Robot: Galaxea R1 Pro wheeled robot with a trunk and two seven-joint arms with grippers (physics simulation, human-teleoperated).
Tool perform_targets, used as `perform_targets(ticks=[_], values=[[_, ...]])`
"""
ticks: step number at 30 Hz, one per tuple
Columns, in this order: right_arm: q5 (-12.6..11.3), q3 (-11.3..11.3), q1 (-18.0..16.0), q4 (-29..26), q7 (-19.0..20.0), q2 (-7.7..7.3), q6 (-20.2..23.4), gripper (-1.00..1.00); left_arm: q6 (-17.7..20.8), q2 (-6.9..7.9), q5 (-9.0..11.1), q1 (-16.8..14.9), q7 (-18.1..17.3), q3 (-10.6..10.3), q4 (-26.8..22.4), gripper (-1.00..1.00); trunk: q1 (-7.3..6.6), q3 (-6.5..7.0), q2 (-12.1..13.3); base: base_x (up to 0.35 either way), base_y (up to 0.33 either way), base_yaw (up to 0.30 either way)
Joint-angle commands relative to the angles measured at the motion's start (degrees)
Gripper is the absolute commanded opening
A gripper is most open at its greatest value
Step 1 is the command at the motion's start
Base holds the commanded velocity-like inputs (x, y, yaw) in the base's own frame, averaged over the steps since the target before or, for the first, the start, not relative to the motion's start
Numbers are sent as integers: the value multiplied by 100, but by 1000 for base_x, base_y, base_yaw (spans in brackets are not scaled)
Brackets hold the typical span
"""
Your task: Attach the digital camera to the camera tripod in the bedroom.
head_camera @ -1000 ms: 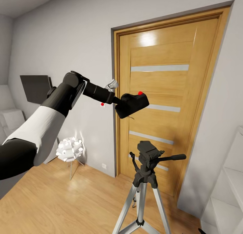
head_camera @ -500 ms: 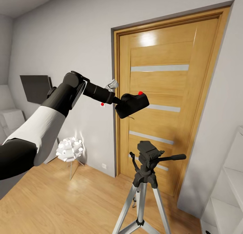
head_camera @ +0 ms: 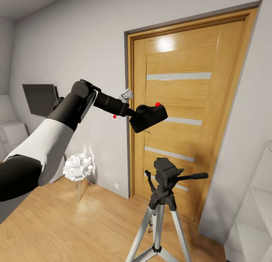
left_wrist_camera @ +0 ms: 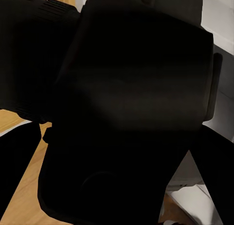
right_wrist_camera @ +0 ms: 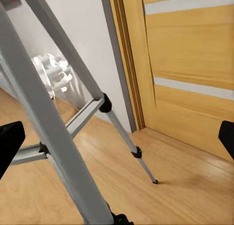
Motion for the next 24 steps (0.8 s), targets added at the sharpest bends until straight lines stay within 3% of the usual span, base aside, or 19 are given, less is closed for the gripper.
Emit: perform_targets(ticks=[1, 10, 16, 18, 19, 24], values=[[12, -21, -5, 15, 43, 13, -20, 100, 57, -4, -51, -1, -50, 4, -4, -100, 2, -3, -4, 0, 0, 0], [261, -15, -5, 32, 36, 42, -20, 100, 57, -17, -54, 6, -45, 4, 1, -100, 2, -3, -4, 0, 0, 0], [659, 2, -5, 36, -71, 219, -27, 100, 57, -68, -54, 6, -45, 3, 0, -100, 2, -3, -4, 0, 0, 0], [896, 31, -5, 36, -200, 270, -28, 100, 57, -87, -55, 6, -45, 0, -2, -100, 2, -3, -4, 0, 0, 0], [1127, 95, -5, 35, -406, 306, -29, 100, 57, -100, -52, 6, -43, 0, -3, -100, 2, -3, -4, 0, 0, 0], [1340, 440, -5, 35, -991, 363, -24, 100, 57, -124, -55, 6, -45, -3, -2, -100, 2, -3, -4, 0, 0, 0]])
